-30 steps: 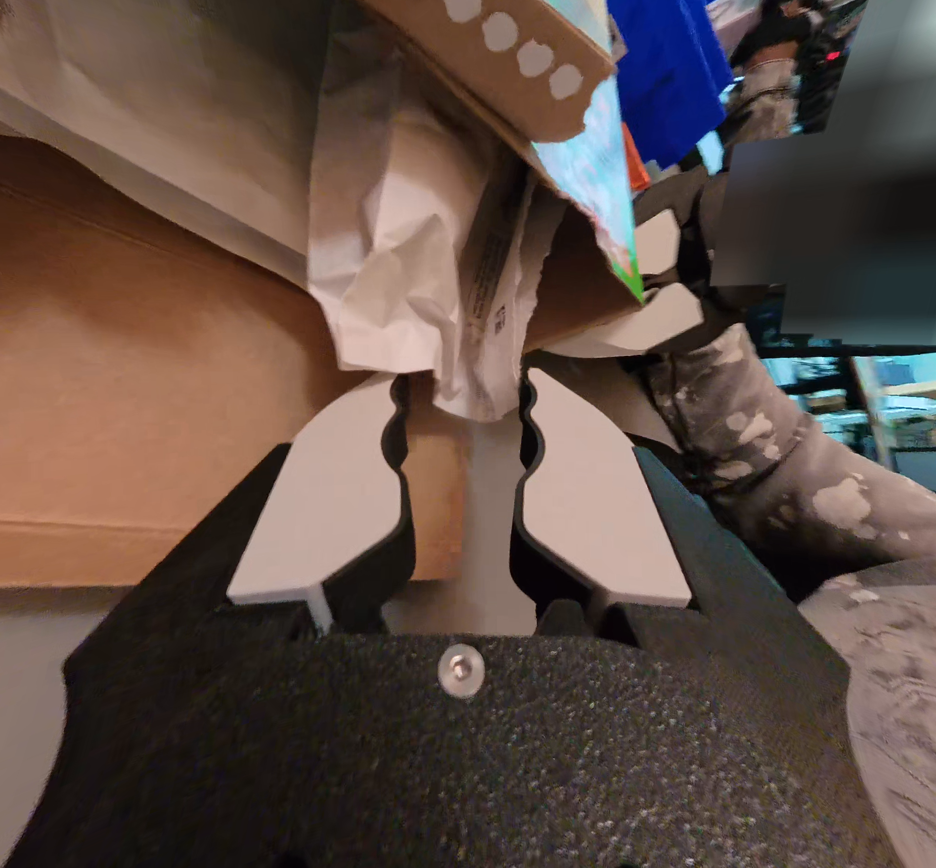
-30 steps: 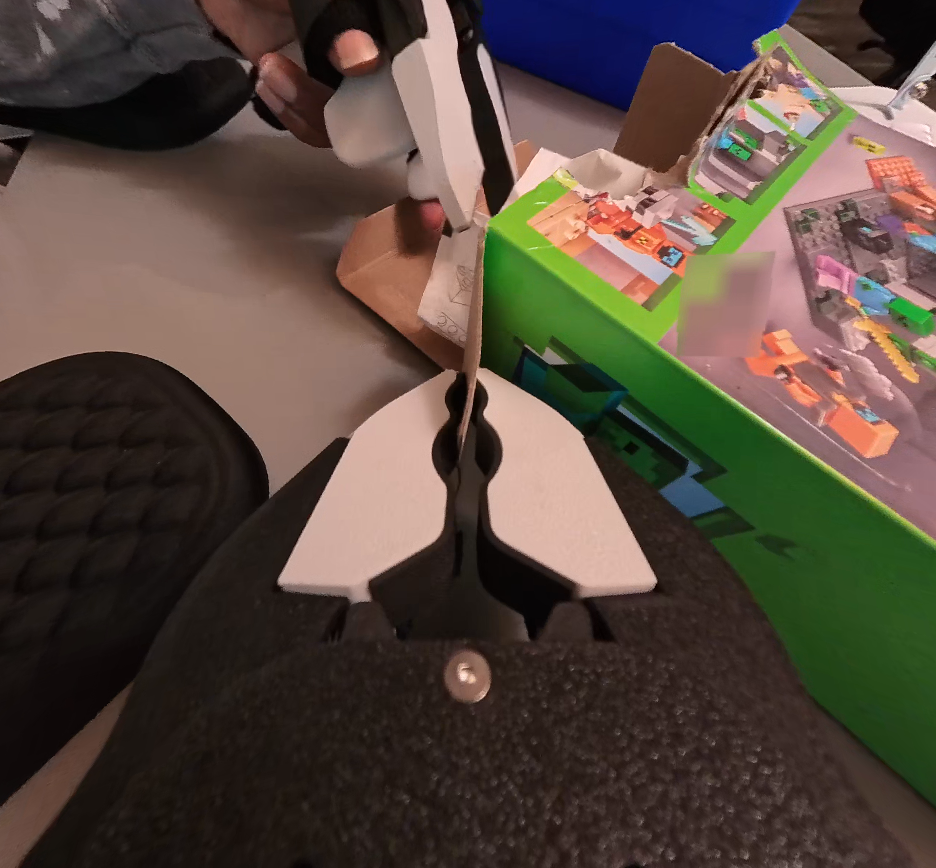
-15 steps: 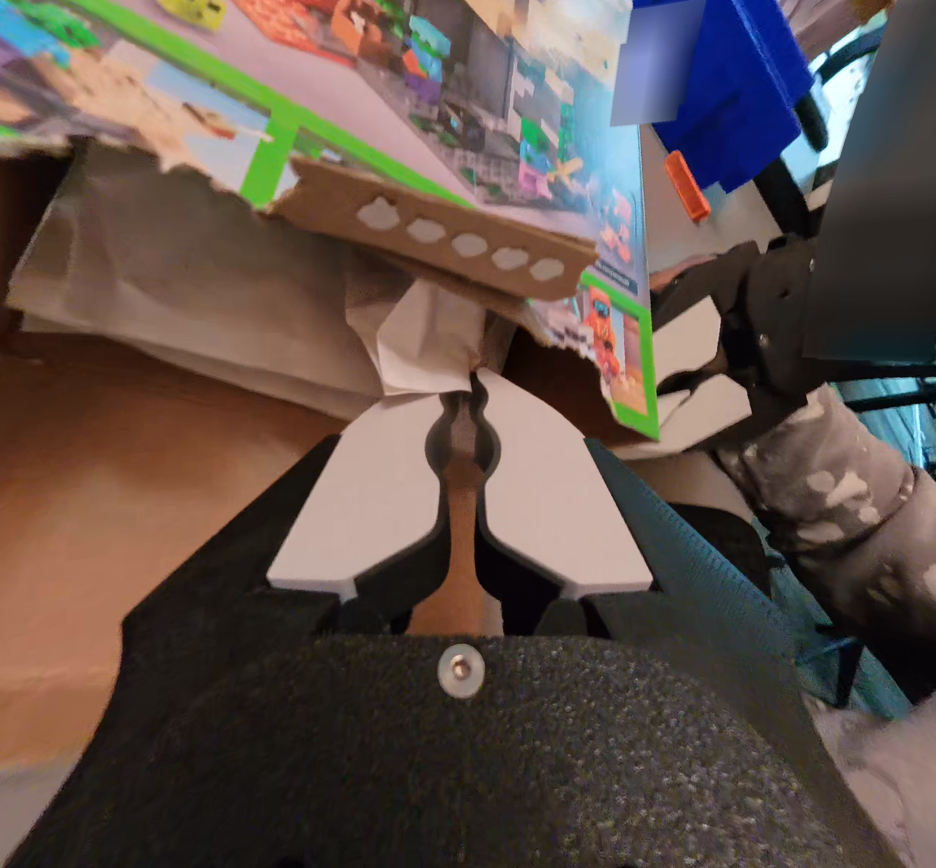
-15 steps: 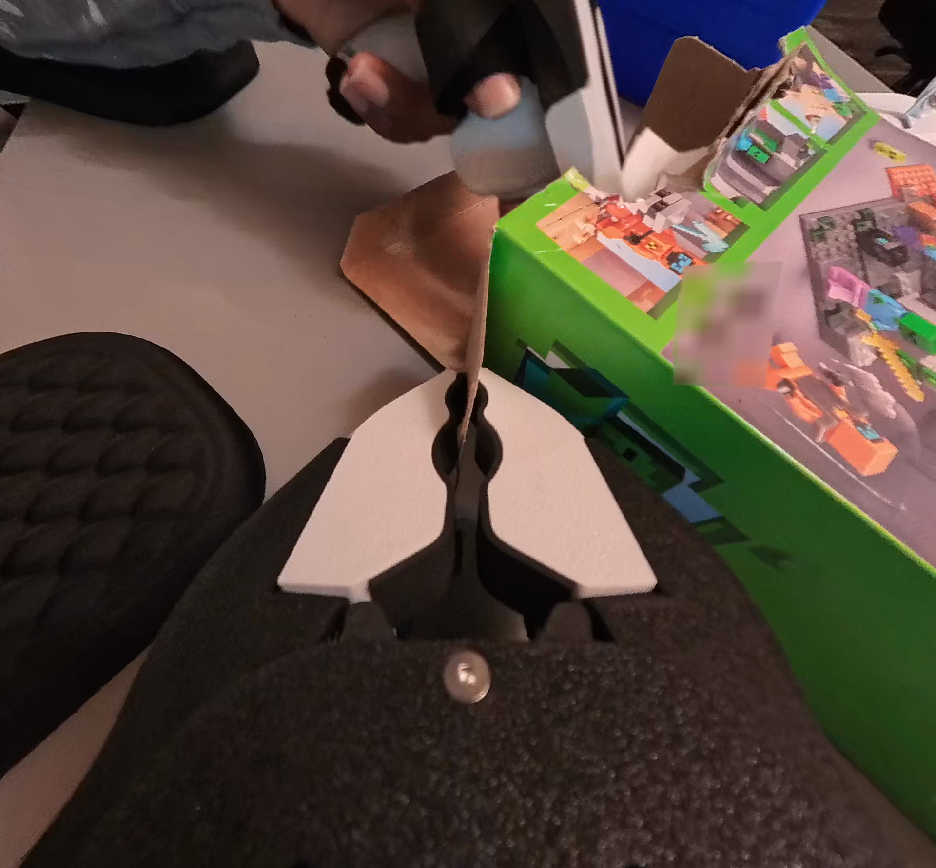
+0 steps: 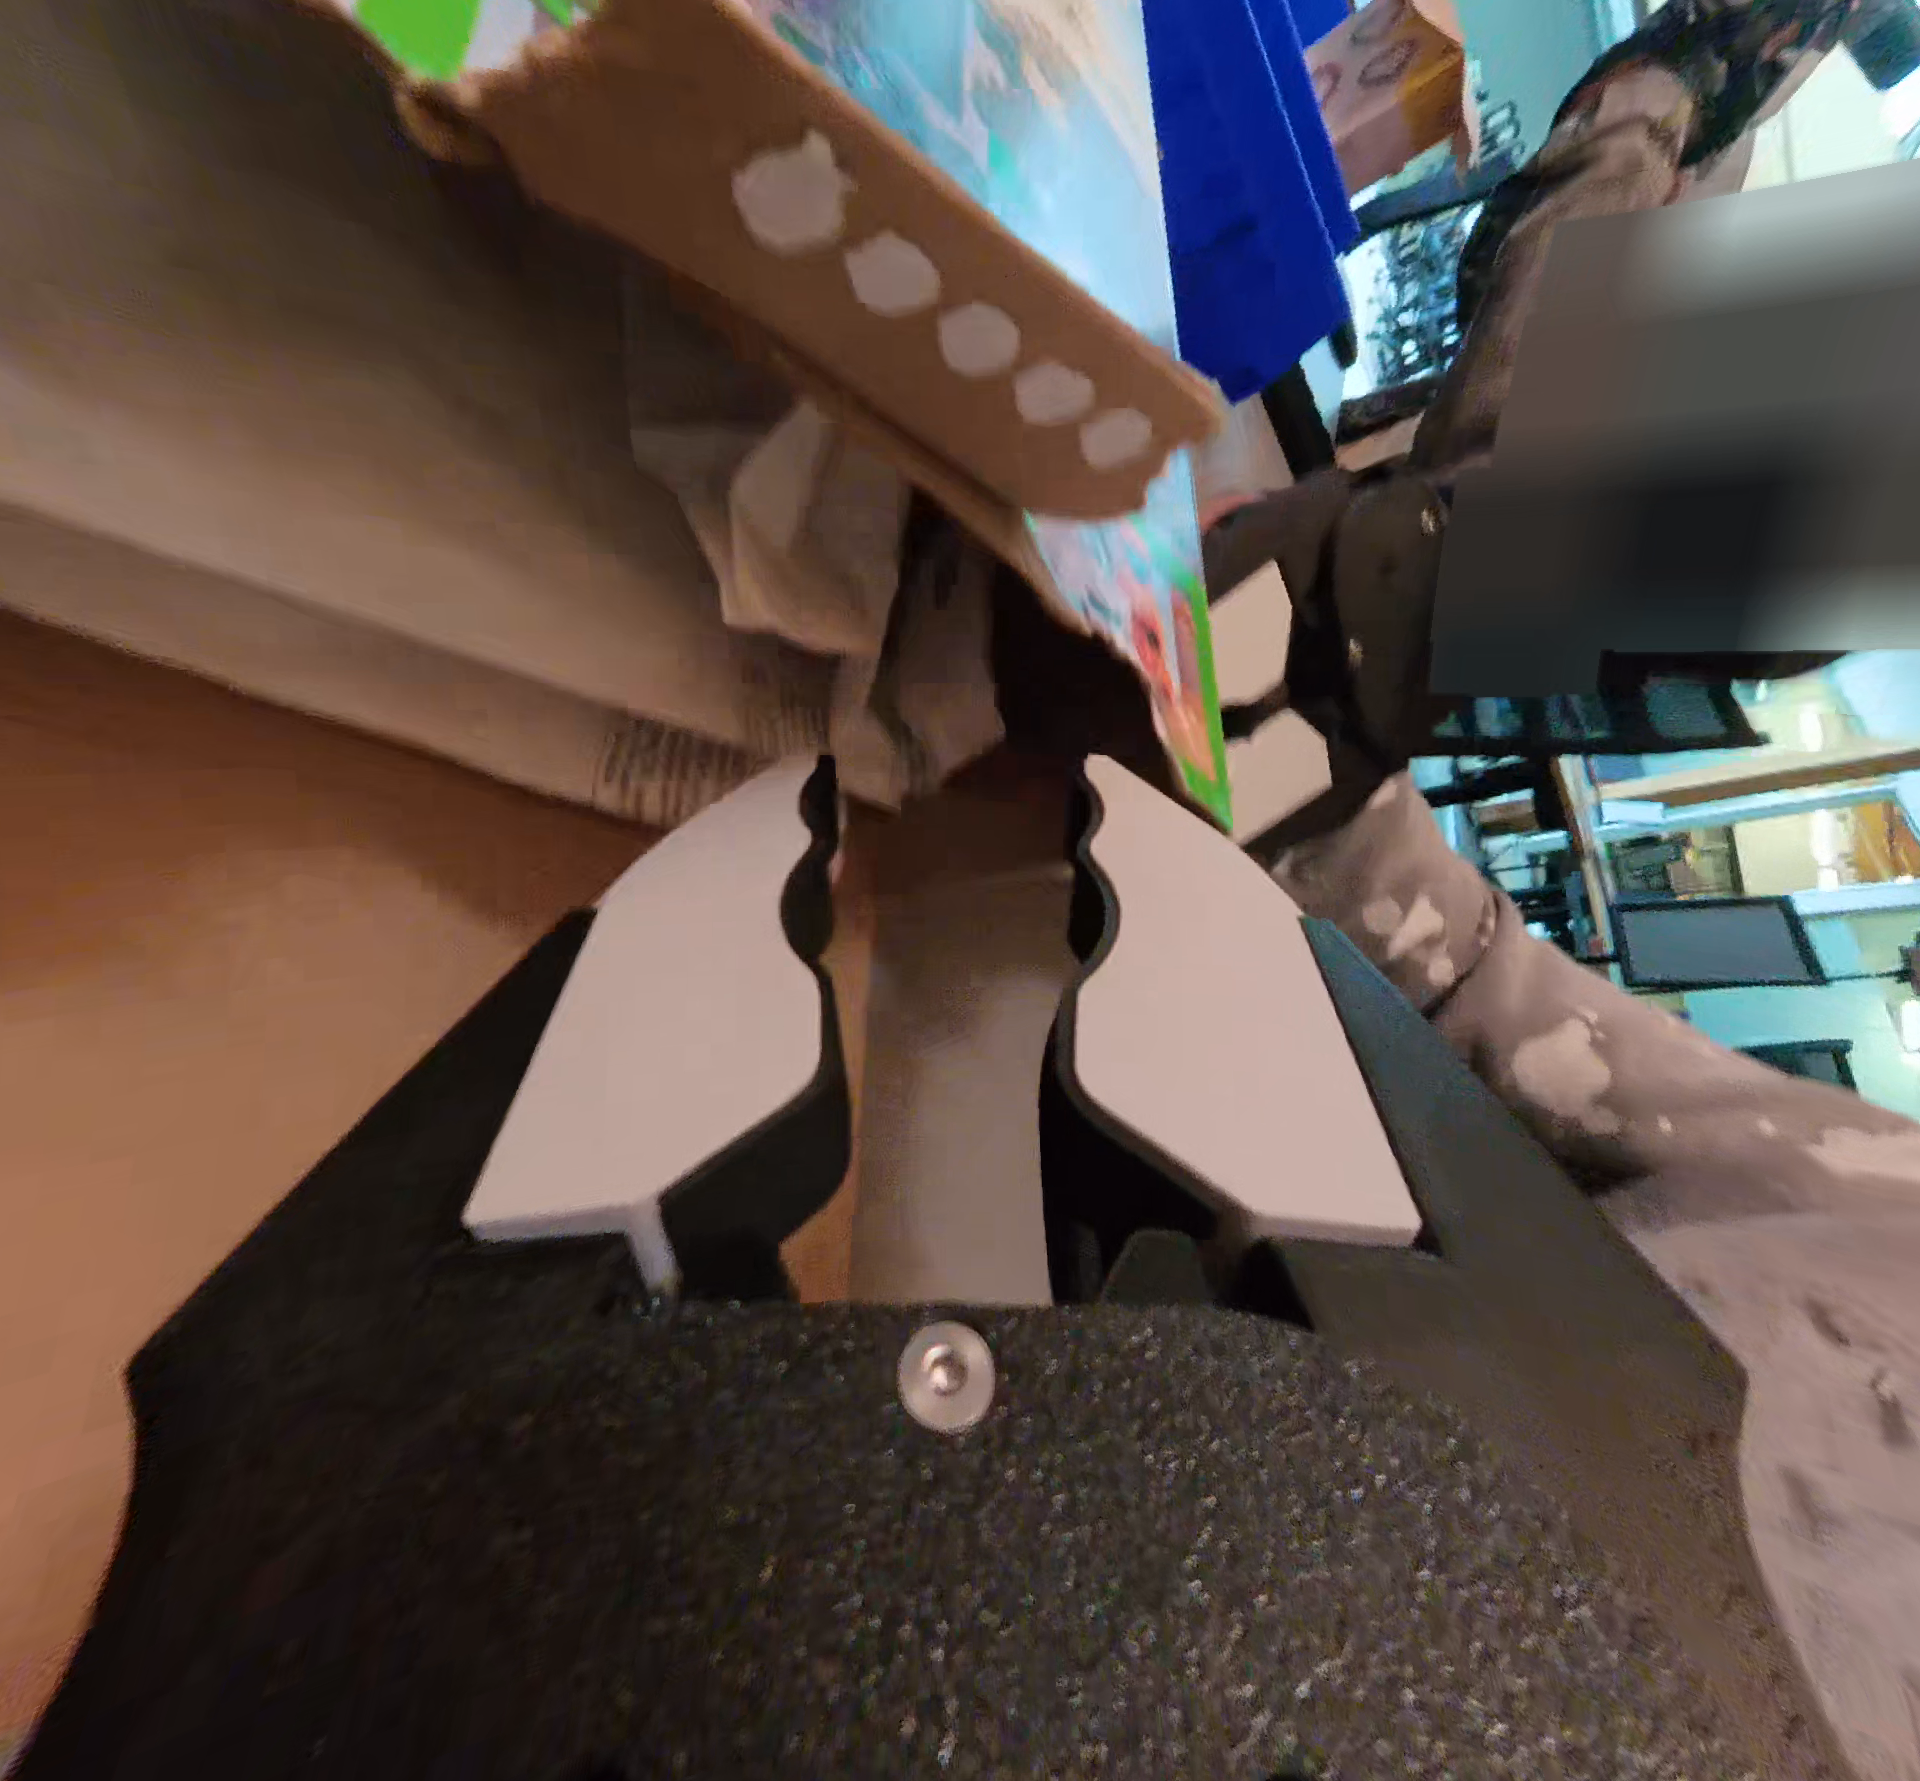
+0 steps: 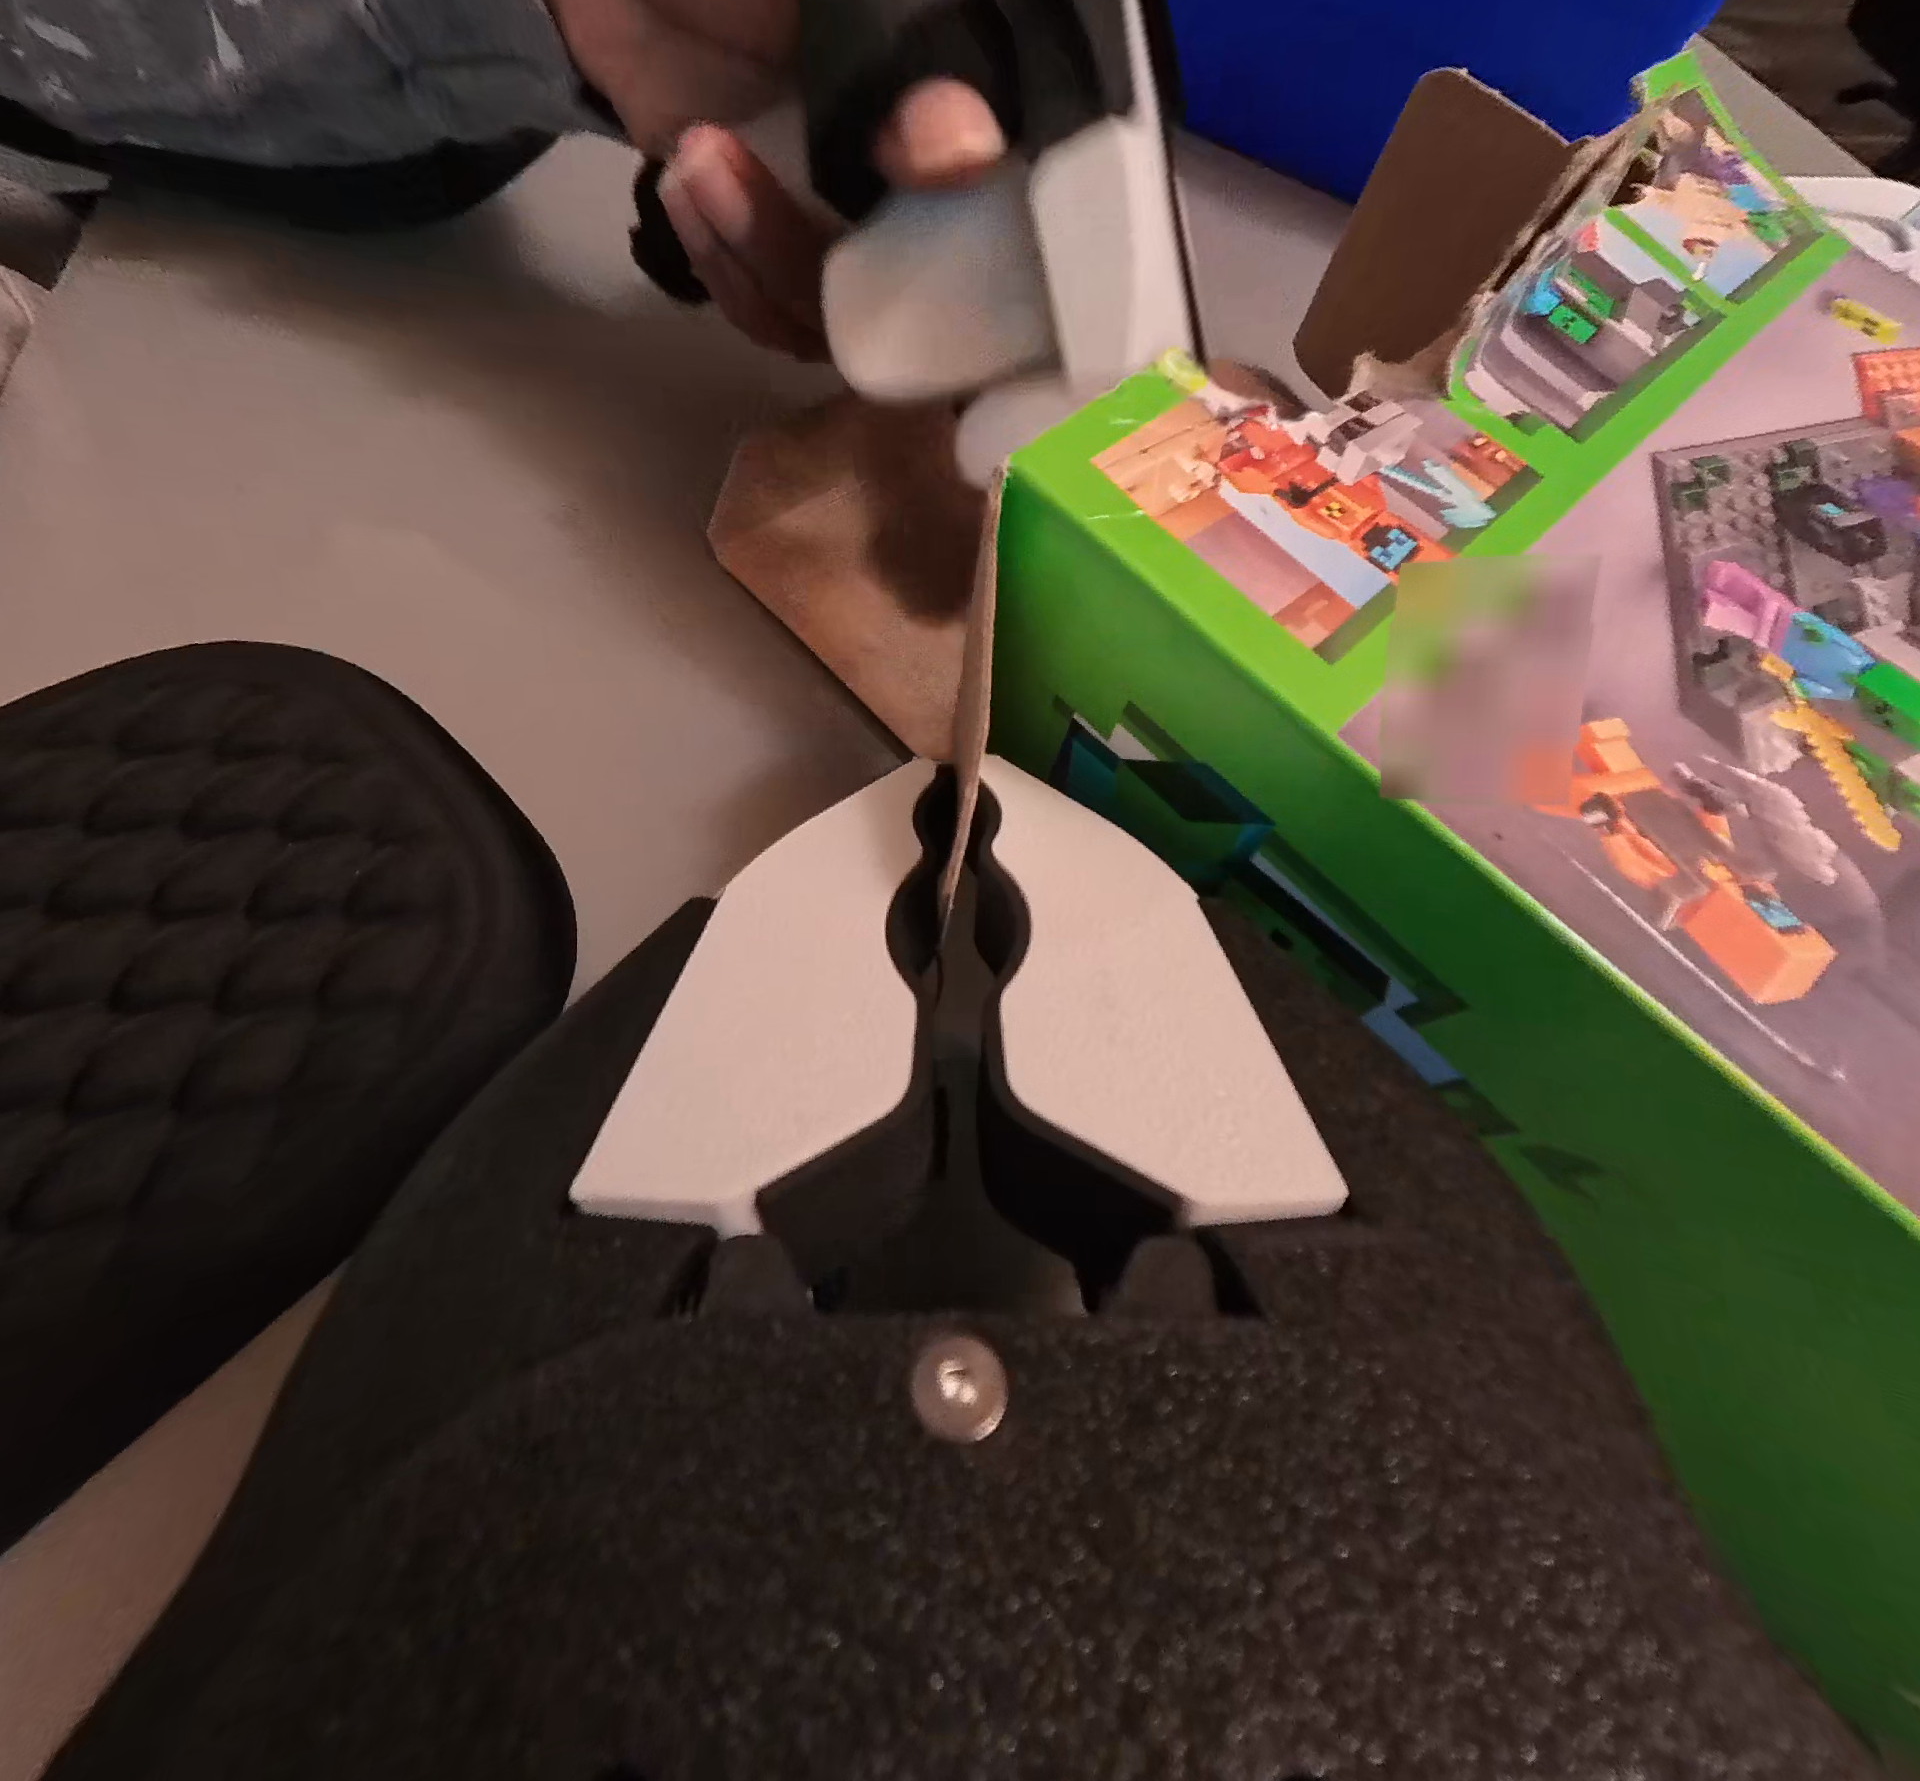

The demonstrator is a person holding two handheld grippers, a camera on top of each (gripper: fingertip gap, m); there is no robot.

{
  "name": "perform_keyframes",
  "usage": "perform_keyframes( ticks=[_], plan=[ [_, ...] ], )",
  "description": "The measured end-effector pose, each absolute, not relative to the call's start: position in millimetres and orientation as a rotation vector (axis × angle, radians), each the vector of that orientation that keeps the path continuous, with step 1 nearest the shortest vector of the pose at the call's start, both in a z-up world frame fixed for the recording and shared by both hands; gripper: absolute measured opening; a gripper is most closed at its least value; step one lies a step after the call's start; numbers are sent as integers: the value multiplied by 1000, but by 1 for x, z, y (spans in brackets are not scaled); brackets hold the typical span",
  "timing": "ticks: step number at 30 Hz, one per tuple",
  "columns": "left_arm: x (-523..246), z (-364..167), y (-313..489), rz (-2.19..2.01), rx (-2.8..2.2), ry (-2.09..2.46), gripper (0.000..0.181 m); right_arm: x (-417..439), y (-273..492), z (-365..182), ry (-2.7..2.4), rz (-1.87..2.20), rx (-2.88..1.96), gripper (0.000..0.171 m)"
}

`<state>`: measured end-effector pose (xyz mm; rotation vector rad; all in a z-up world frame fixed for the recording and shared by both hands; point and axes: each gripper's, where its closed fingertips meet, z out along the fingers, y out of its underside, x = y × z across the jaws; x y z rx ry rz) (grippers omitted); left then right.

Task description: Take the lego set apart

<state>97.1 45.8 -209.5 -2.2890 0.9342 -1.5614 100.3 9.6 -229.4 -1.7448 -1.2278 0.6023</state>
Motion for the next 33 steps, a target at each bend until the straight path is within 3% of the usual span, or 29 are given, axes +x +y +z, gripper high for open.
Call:
perform_keyframes(
  ticks=[4,9,11,14,16,18,30,33],
  plan=[
    [43,-202,59,-1265,-2225,1041,38,102,9,-230,-1233,610,-1745,1],
    [-39,-199,152,-508,-1943,1090,44,105,8,-229,-1260,611,-1743,2],
    [-36,-210,168,-536,-1888,1130,60,108,7,-230,-1278,618,-1746,1],
    [-12,-228,178,-584,-1798,1246,64,111,6,-231,-1297,644,-1750,1],
    [5,-237,183,-565,-1741,1337,53,114,6,-232,-1305,673,-1767,1],
    [17,-245,176,-544,-1669,1490,4,119,8,-231,-1298,682,-1793,2],
    [-20,-224,95,-615,-1787,1532,2,188,75,-208,-859,401,-1932,3],
    [-31,-245,94,-510,-1812,1574,2,179,83,-230,-849,368,-2026,1]
  ],
)
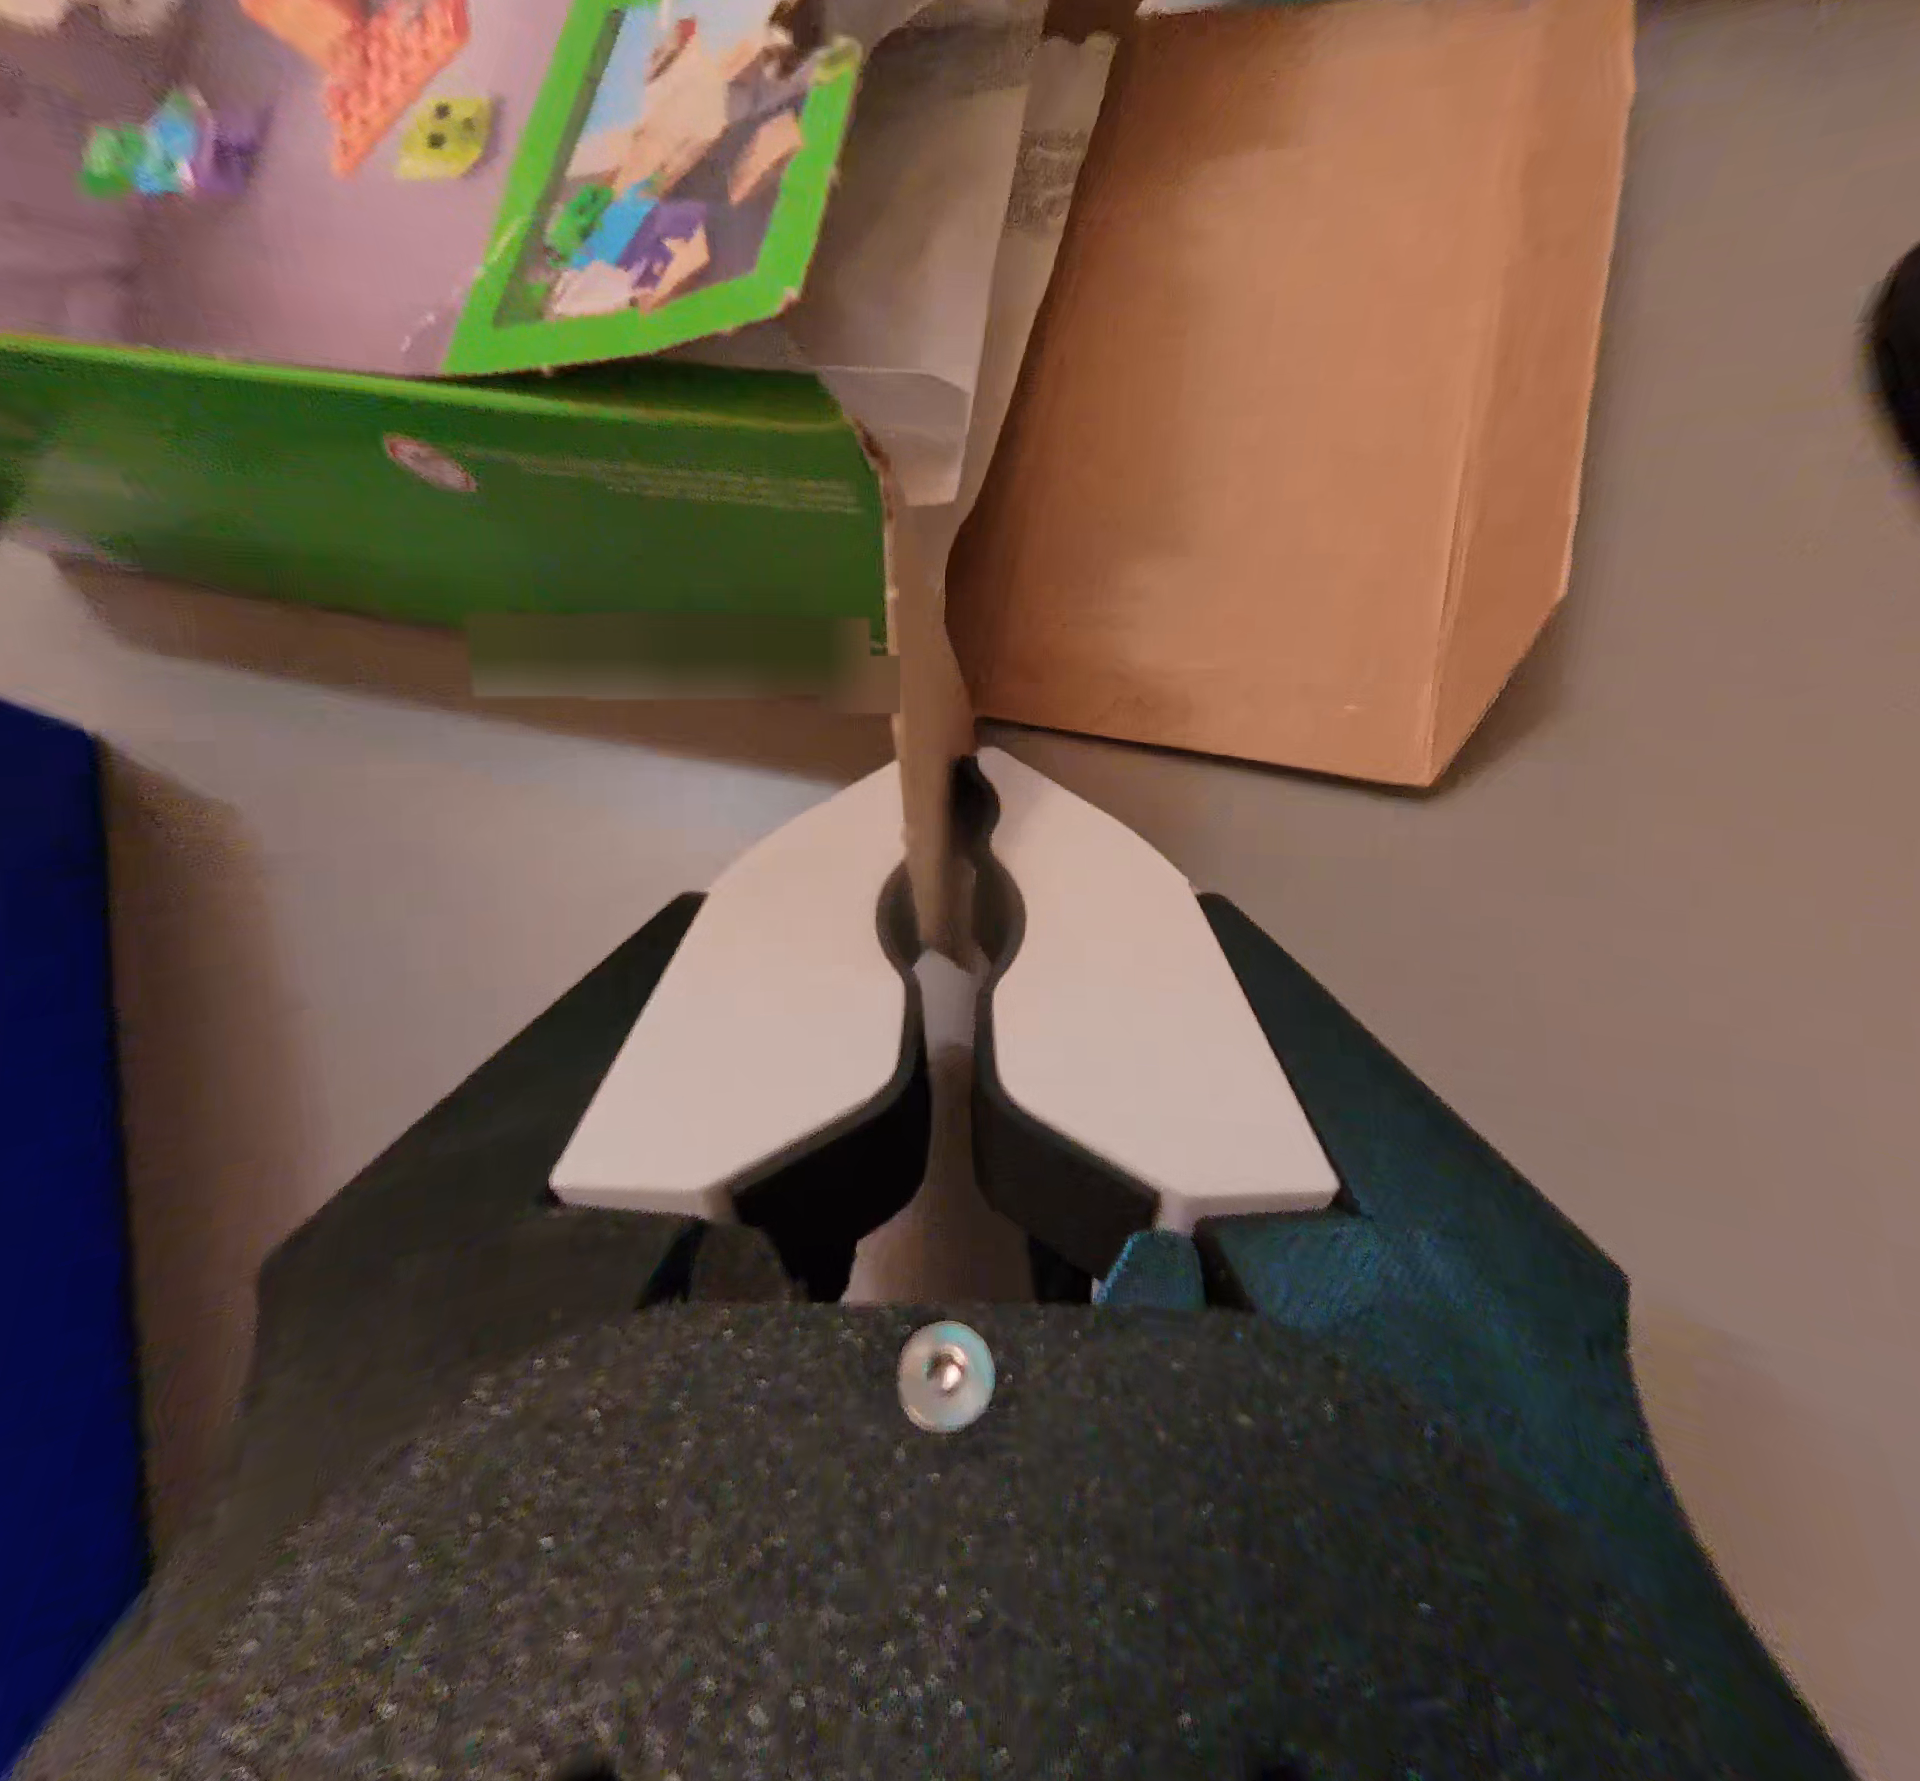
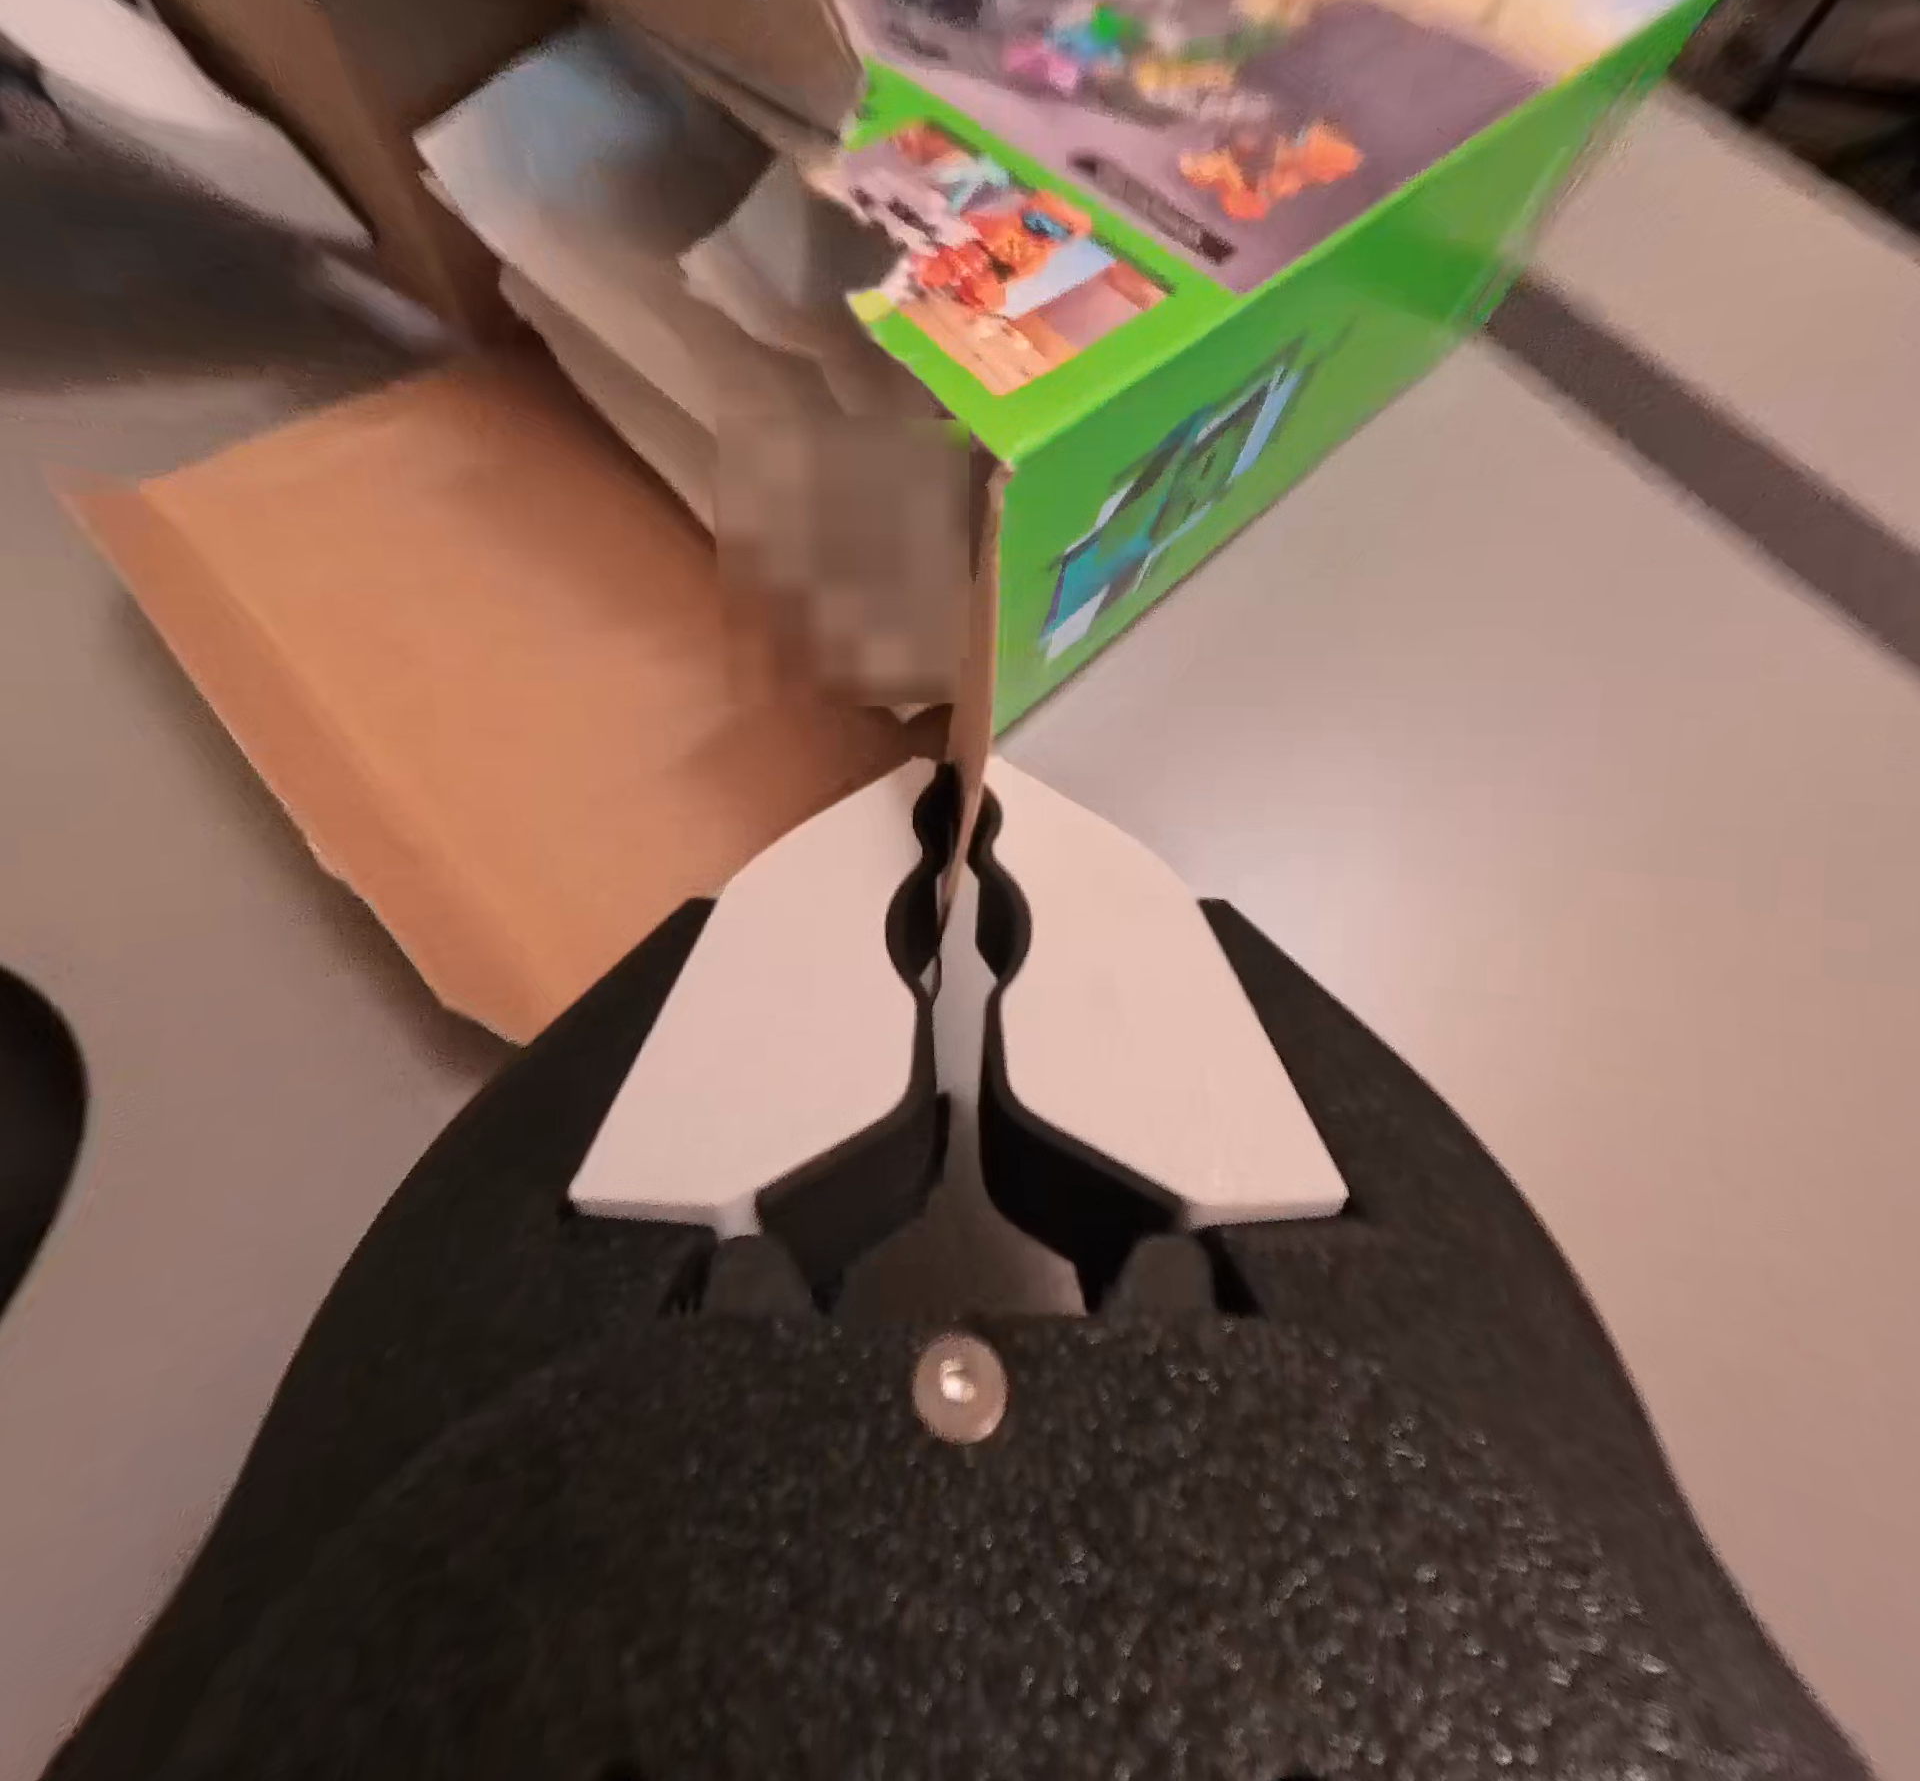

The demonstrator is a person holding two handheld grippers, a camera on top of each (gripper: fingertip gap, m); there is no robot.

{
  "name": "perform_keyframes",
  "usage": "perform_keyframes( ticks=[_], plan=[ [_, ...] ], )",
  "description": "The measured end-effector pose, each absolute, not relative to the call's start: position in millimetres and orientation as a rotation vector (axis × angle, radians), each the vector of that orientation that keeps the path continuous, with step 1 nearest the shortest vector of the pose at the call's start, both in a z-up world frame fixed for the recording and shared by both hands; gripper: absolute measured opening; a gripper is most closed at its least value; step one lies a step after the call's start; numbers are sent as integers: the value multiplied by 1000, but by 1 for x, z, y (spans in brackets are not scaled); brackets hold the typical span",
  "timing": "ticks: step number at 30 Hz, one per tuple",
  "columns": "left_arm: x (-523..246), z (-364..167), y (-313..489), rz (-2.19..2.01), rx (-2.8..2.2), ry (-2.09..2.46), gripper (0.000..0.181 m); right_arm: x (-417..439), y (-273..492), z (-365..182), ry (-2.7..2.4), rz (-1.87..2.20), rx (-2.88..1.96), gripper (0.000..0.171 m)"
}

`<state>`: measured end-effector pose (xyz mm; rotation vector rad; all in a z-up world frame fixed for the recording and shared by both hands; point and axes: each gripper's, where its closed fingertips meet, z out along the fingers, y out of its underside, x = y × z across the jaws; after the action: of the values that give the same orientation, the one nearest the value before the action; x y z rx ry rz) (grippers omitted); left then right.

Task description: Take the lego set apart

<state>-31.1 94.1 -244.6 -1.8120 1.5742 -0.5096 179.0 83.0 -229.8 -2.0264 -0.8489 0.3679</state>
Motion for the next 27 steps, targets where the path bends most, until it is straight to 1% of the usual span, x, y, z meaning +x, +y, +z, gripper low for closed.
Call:
perform_keyframes(
  ticks=[3,12,13,15,17,21,24,27],
  plan=[
    [-37,-246,101,-612,-1892,1459,2,171,82,-236,-835,387,-2028,1],
    [-43,-245,111,-546,-1857,1430,2,160,75,-234,-819,377,-1975,2],
    [-44,-244,111,-532,-1843,1441,4,160,75,-233,-819,364,-1965,2],
    [-47,-238,109,-511,-1809,1453,14,159,74,-231,-820,342,-1953,3],
    [-52,-225,107,-541,-1777,1423,20,156,71,-225,-815,366,-1937,9],
    [-70,-187,101,-661,-1732,1288,25,155,63,-200,-739,438,-1880,37],
    [-88,-145,110,-663,-1654,1155,24,153,62,-171,-668,457,-1779,42],
    [-106,-100,130,-658,-1607,1018,22,149,68,-143,-582,469,-1667,43]
  ],
)
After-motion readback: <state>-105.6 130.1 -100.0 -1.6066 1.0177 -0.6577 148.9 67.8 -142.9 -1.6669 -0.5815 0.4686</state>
